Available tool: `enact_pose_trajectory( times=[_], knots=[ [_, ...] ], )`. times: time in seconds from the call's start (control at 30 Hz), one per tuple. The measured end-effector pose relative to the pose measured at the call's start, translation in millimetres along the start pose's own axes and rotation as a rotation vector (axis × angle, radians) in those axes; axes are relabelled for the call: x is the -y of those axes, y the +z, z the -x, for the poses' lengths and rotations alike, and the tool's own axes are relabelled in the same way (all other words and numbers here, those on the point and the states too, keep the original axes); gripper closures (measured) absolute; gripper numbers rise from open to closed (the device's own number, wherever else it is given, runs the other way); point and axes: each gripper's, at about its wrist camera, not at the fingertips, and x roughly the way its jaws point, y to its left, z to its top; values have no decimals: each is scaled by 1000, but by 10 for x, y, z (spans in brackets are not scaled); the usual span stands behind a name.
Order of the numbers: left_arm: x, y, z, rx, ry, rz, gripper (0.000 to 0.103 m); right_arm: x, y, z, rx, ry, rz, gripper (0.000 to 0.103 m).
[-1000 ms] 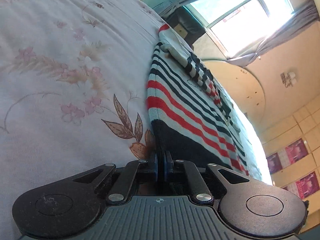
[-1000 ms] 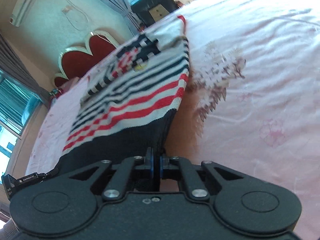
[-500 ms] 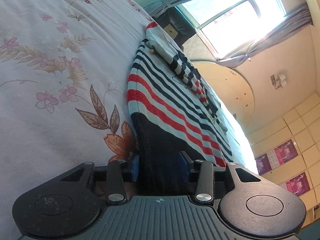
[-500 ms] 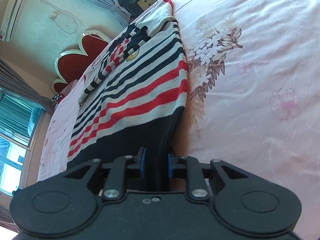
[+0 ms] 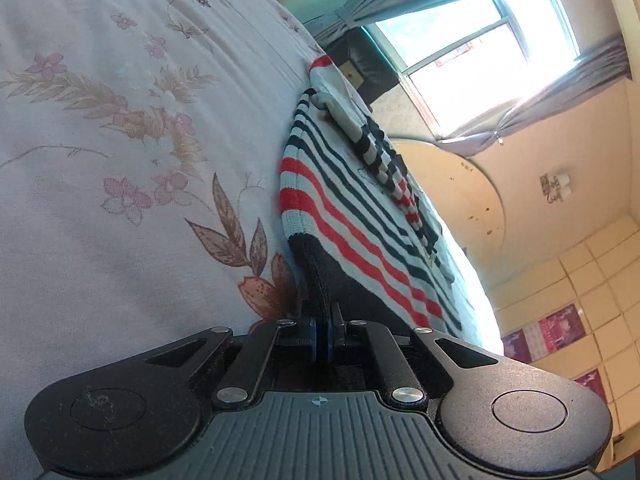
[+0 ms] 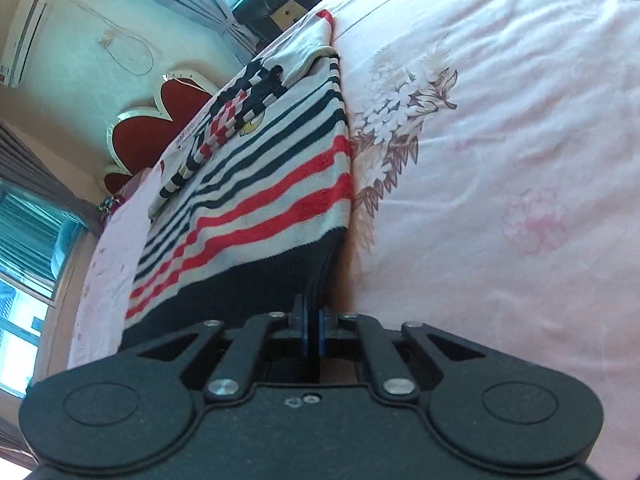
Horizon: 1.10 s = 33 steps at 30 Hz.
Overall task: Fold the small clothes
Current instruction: 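Carry the held hem over the sweater body with both grippers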
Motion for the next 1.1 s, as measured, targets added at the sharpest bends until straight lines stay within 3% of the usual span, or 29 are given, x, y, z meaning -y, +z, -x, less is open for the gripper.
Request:
enact_pose_trajectory(
  times=[0.13, 0.27, 0.57, 0.8, 1.1],
  knots=[
    [4, 38, 68, 65, -62, 75, 99, -121, 95, 48, 58, 46, 2, 98],
    [135, 236, 59, 124, -115, 82, 99, -229, 296, 130, 136, 85, -4, 98],
    [858, 1304, -546, 189, -205, -13, 99, -581, 1255, -7, 268, 142, -14, 98],
    [1149, 2197, -1419, 162, -133, -67, 99, -640, 2248, -669, 281, 147, -50, 98],
    [985, 2741, -2541, 68, 19, -75, 99, -251, 3003, -1785, 193, 110, -140, 98]
  ],
)
